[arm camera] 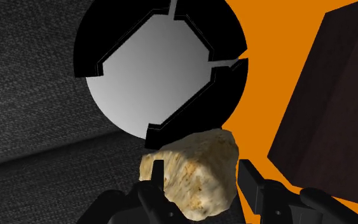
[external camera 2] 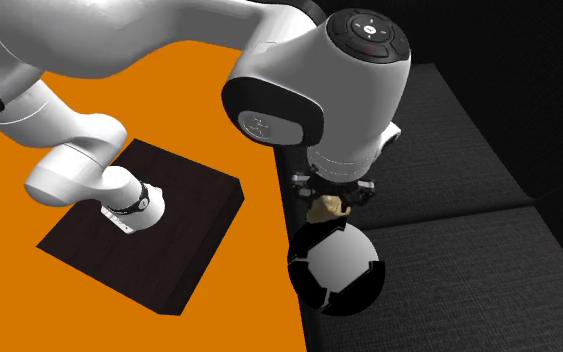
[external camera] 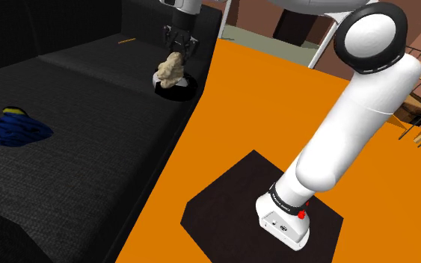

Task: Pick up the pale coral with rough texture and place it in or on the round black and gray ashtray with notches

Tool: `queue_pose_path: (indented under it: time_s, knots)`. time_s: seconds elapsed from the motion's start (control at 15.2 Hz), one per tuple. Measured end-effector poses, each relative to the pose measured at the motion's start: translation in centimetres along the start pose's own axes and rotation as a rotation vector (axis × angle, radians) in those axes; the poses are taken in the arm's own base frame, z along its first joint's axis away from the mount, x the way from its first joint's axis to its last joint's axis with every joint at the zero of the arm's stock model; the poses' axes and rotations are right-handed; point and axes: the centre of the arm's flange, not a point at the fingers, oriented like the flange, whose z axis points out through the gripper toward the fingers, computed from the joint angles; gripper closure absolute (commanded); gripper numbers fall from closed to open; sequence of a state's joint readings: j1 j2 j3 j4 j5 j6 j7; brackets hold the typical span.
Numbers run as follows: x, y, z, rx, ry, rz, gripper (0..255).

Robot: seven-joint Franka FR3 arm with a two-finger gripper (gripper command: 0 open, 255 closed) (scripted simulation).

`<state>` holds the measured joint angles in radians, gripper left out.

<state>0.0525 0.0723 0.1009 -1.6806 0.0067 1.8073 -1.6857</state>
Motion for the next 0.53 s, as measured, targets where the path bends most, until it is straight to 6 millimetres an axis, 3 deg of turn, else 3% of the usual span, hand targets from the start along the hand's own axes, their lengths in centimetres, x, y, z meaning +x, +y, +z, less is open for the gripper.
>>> queue_pose_path:
  time_s: [0.53]
  knots:
    - [-10.0, 2.6, -0.1, 0.0, 0.001, 0.0, 255]
